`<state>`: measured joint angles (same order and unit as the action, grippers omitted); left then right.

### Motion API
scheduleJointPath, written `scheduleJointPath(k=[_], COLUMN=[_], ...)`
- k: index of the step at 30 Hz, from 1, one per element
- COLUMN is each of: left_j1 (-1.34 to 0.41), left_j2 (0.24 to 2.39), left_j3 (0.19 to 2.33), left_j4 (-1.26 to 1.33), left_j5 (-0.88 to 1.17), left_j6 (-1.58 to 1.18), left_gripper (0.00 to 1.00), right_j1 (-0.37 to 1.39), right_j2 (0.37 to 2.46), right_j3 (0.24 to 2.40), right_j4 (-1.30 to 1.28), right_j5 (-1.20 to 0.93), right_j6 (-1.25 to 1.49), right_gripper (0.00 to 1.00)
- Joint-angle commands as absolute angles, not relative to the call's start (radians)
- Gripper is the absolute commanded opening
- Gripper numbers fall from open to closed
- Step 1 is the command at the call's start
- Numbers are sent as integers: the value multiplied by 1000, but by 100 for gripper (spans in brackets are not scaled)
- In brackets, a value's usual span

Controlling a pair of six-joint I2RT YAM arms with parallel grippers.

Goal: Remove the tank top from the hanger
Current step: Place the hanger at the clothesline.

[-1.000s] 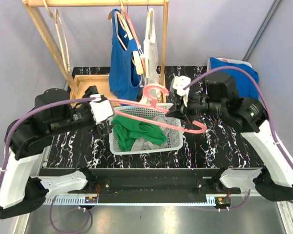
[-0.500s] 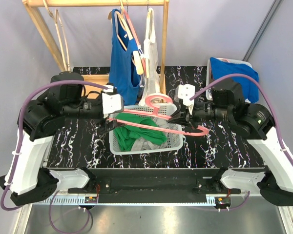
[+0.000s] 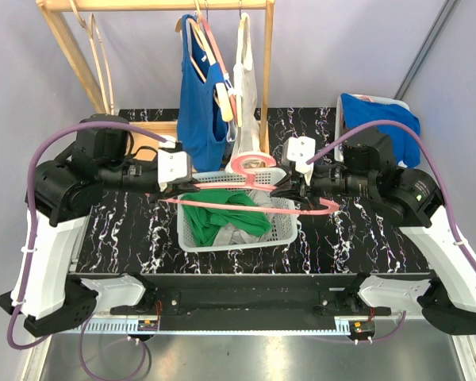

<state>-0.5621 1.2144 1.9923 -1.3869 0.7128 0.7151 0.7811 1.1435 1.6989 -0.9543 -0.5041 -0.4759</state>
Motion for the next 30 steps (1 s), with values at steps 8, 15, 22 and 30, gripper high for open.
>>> scheduleJointPath(k=[8,15,22,30], left_j1=[-555,-555,-545,143], left_j2=[1166,1173,1169,1085], left_j3=[1921,1934,1945,1843], left_j4=[-1381,-1371,-1375,-962], left_j5=[733,746,738,1242], left_j6=[588,589,586,266], left_gripper=[37,0,0,0], right_j1=[784,785,785,785], right_j2=[1129,1144,1134,1172], right_j3=[1718,1720,1681,1770], right_j4=[-660,-669,-600,-560], right_j5=[-502,-549,-431,-81], right_j6=[-454,-437,-416,-348], right_gripper=[0,0,4,64])
